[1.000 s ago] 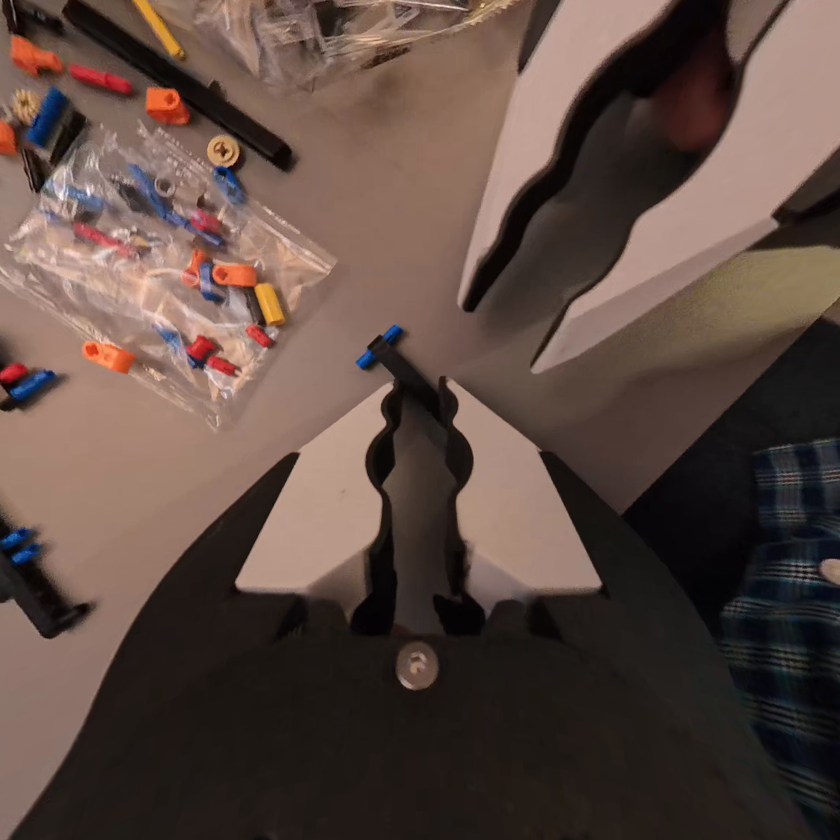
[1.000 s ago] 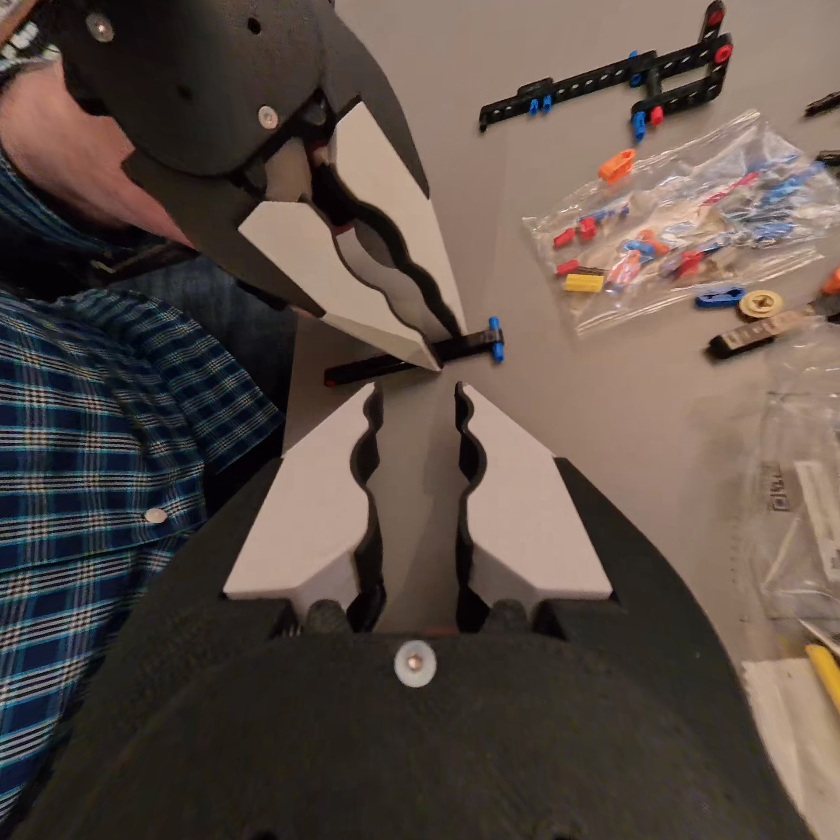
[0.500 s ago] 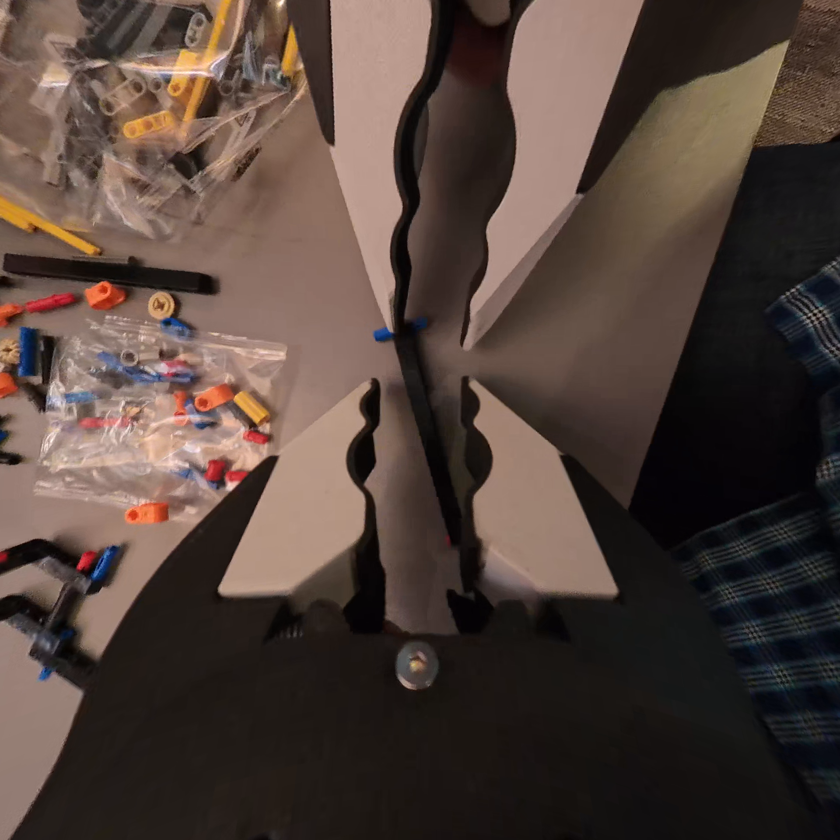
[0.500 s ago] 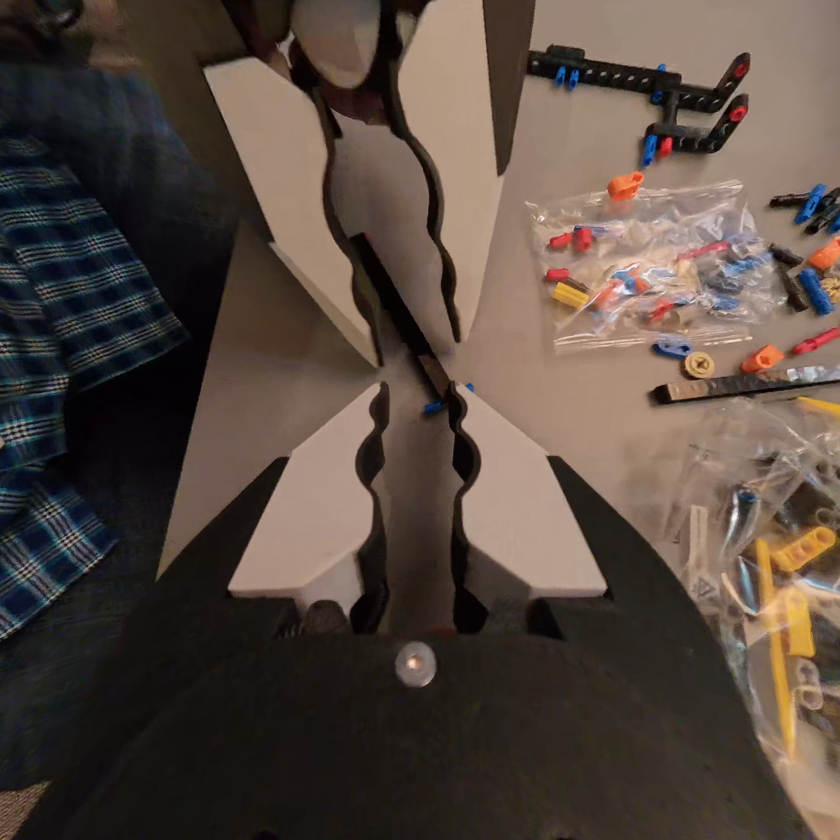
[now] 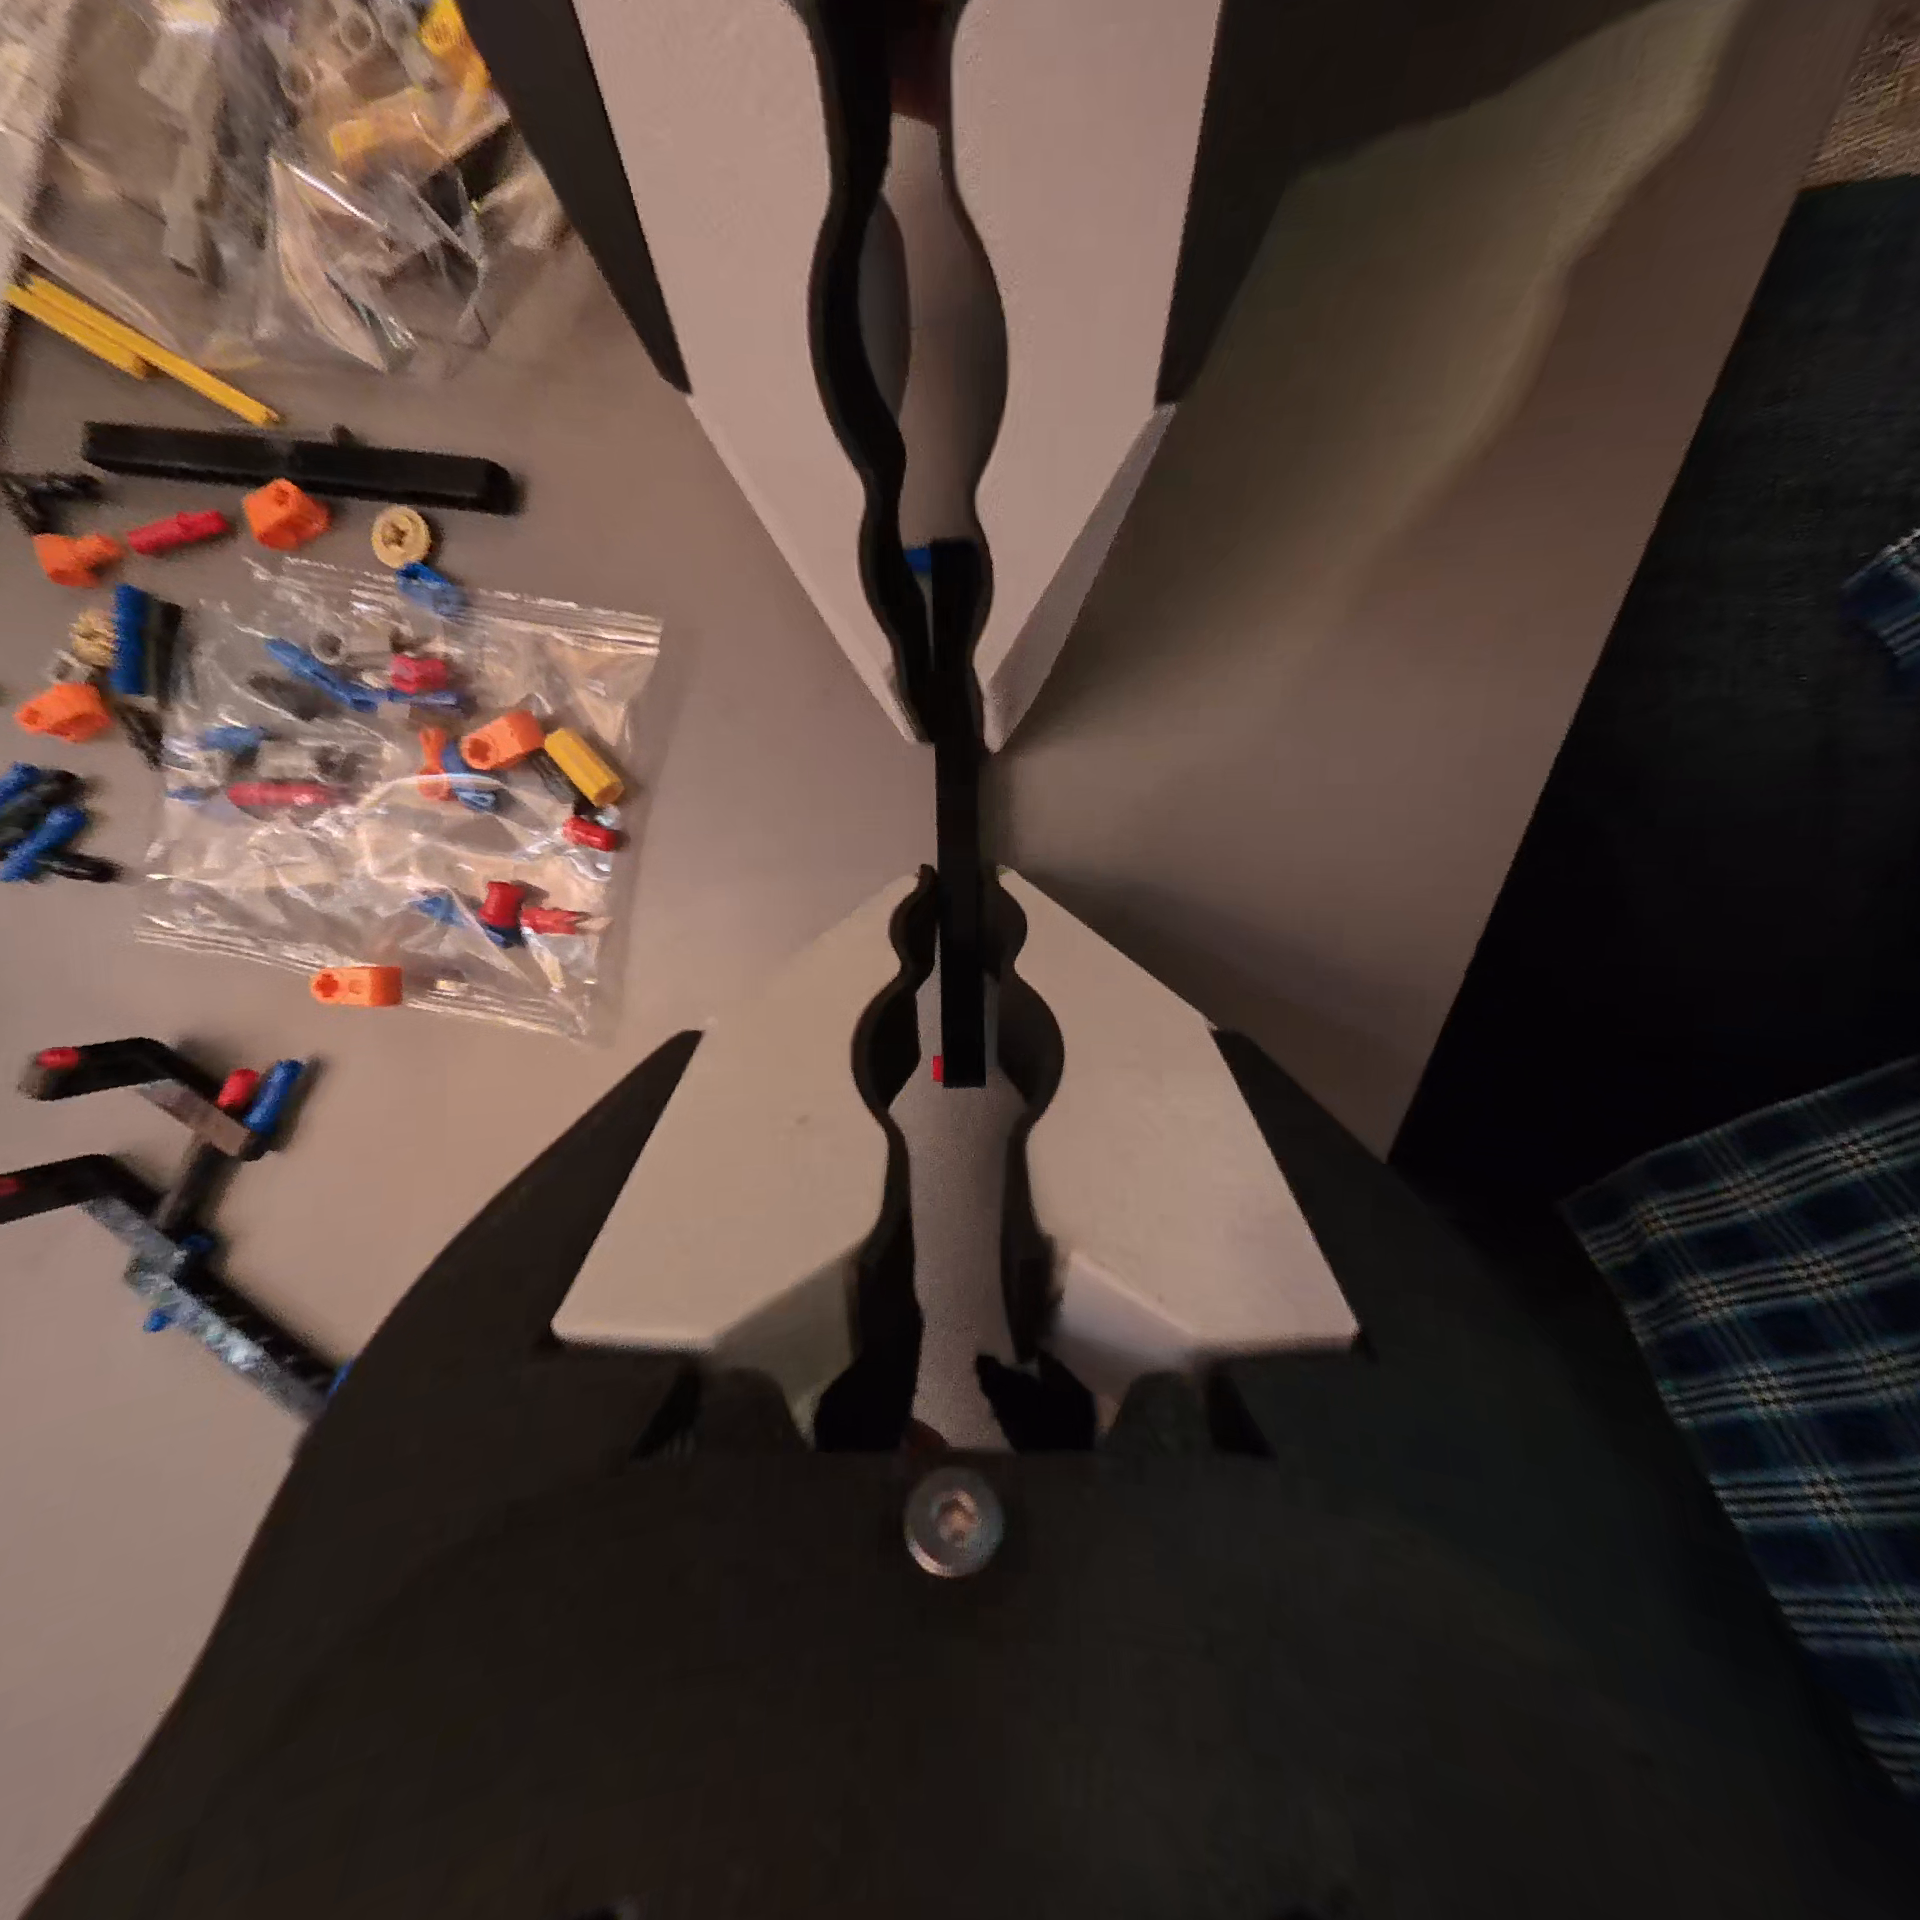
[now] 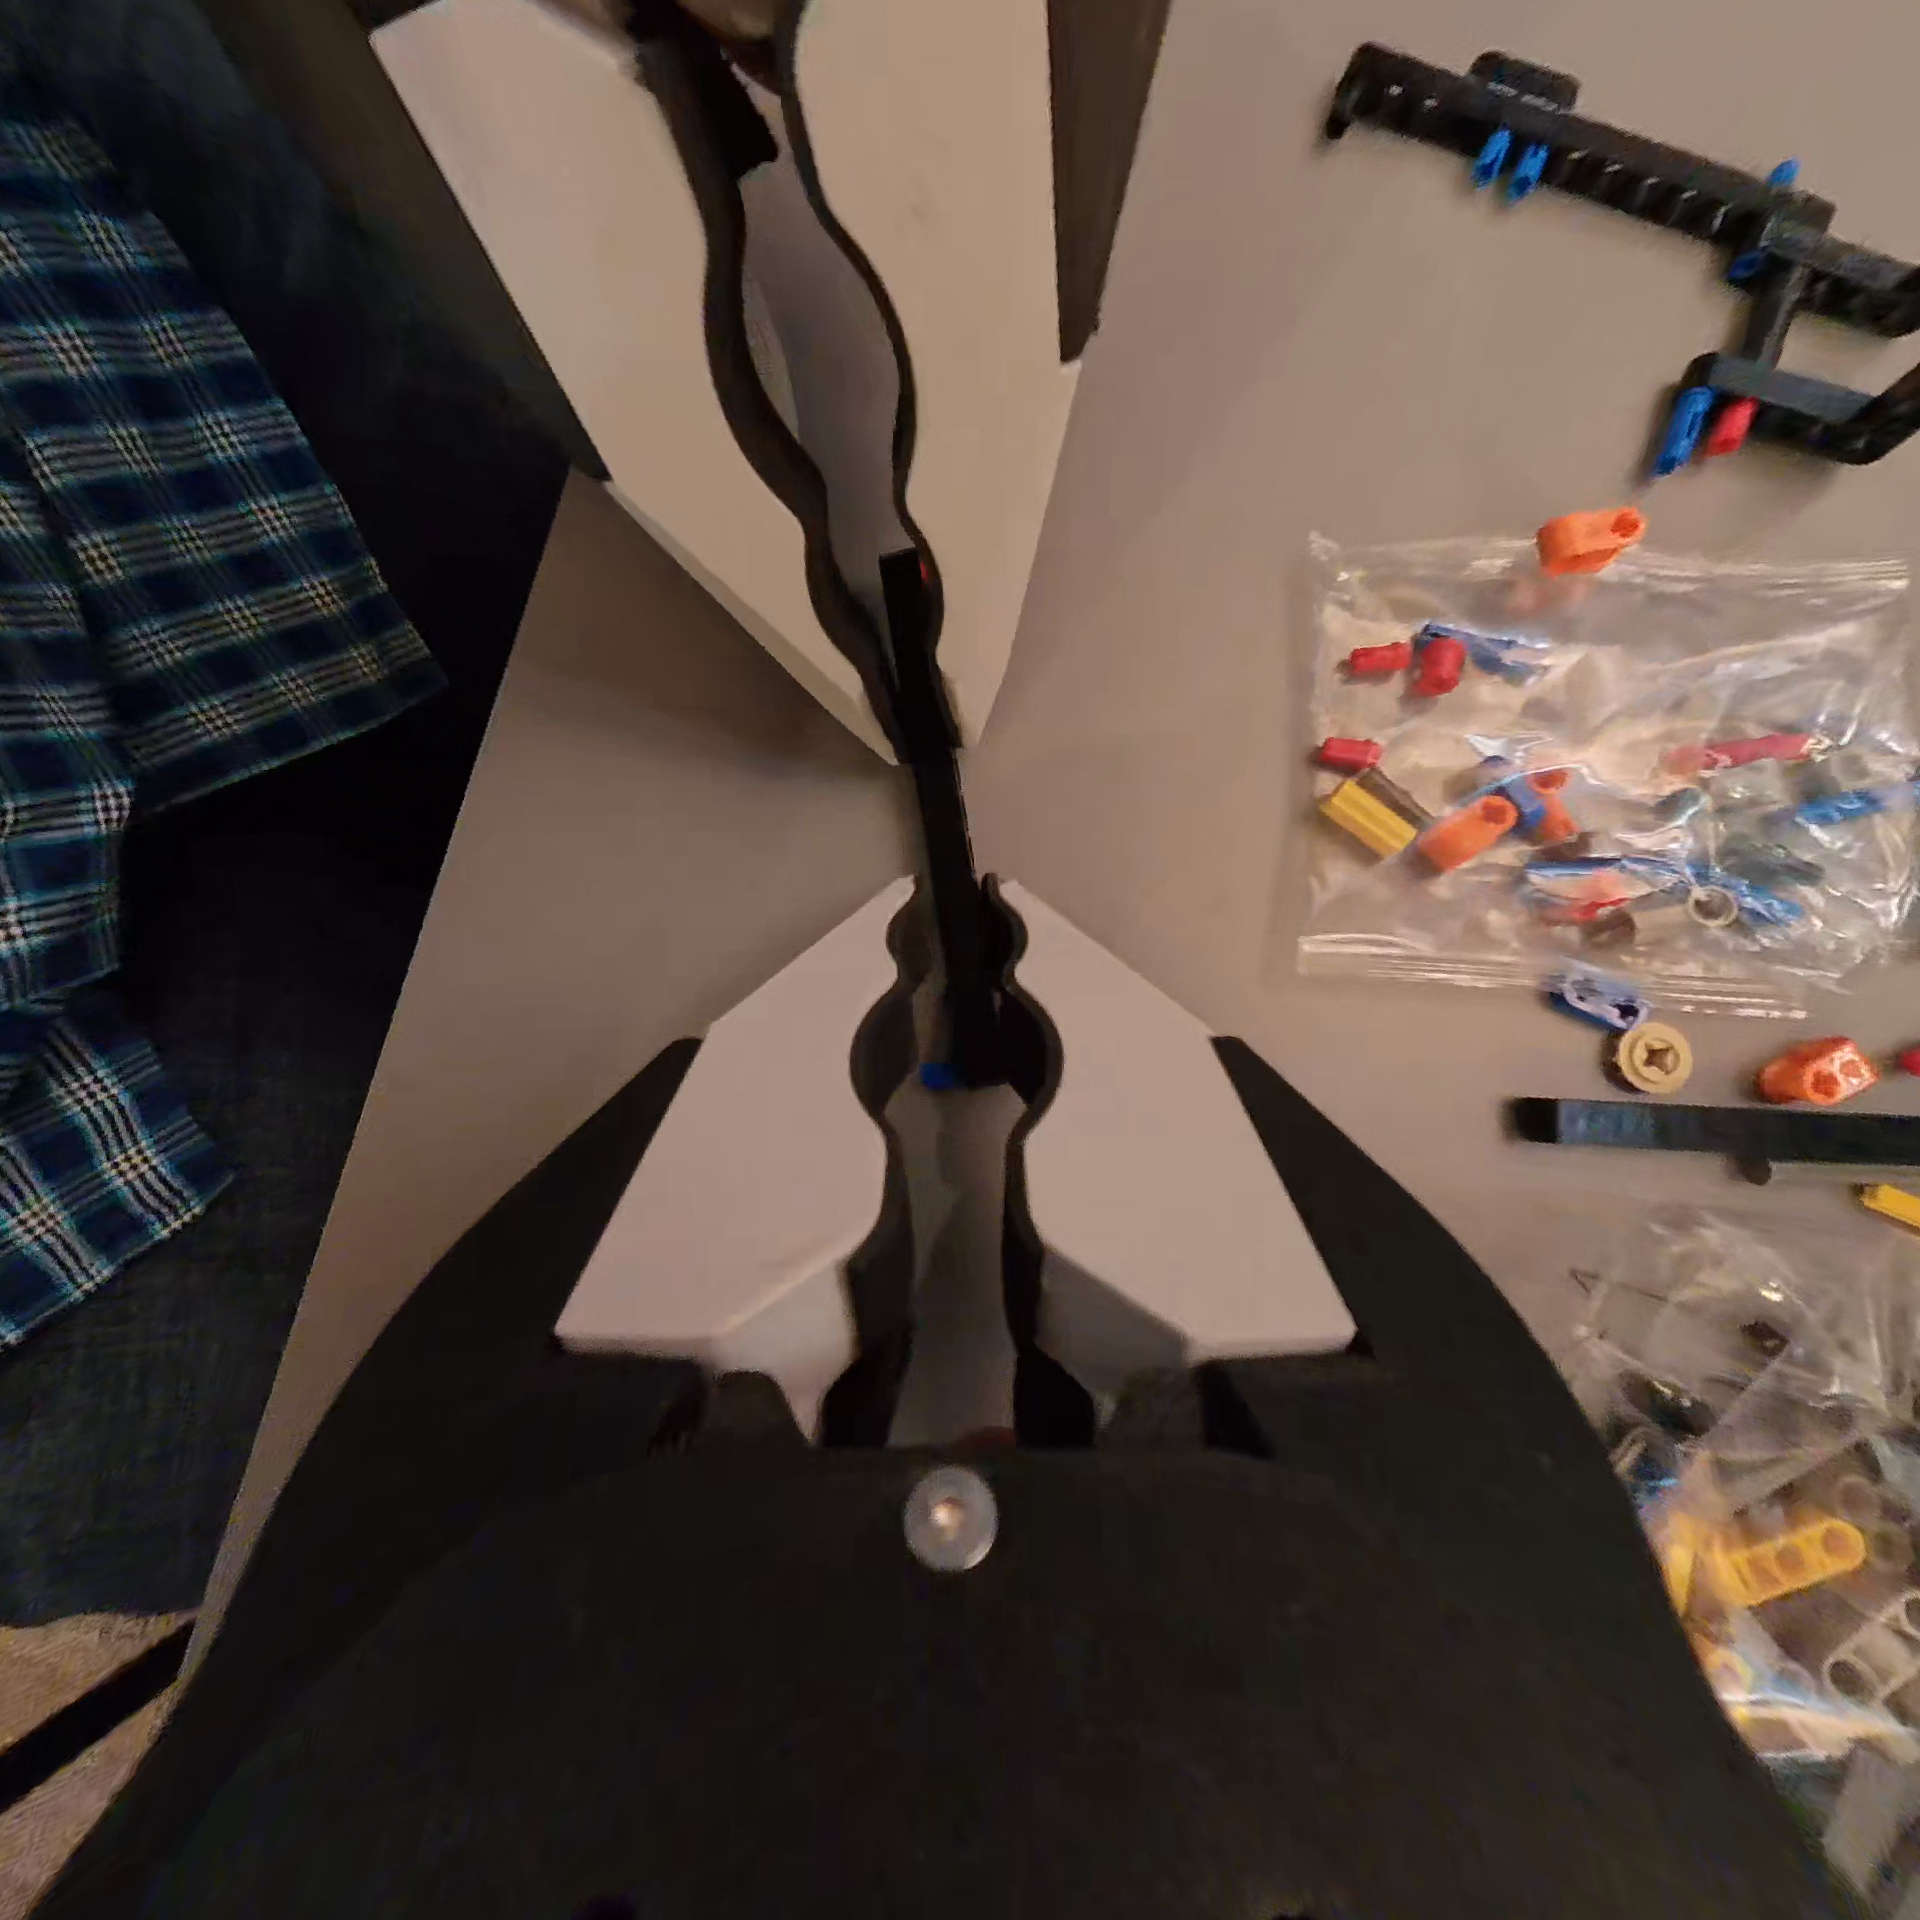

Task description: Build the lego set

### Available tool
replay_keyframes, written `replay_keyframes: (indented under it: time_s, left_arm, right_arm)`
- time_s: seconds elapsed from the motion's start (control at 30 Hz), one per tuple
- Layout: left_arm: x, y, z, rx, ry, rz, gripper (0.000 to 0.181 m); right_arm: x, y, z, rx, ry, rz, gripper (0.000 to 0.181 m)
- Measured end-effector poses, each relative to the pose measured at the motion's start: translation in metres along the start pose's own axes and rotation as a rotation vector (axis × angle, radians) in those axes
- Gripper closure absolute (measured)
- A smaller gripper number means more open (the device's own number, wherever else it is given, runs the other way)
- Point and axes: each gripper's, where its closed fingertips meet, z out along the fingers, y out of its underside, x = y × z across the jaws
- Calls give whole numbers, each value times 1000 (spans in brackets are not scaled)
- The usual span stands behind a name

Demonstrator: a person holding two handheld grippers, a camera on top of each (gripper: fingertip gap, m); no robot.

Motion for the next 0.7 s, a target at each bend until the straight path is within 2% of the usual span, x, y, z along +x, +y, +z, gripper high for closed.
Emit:
replay_keyframes:
  time_s: [0.03,0.23,0.33,0.43,0.57,0.67,0.7]
  left_arm:
    - [-3,-2,-2,11,-23,19,176]
    - [-21,-14,-15,88,-174,49,170]
    - [-30,-6,-19,81,-200,-14,145]
    - [-30,-4,-25,133,-135,-140,131]
    - [-33,-13,-40,238,-68,-241,139]
    - [-24,-10,-34,217,51,-301,153]
    - [-22,-10,-33,226,73,-311,164]
  right_arm:
    - [1,-1,-1,21,9,0,176]
    - [9,-10,-15,154,101,-38,177]
    - [17,-15,-25,173,235,-146,177]
    - [20,-20,-31,160,351,-252,177]
    - [20,-26,-30,115,458,-373,177]
    - [16,-29,-27,109,483,-424,177]
    - [15,-31,-27,117,484,-430,177]
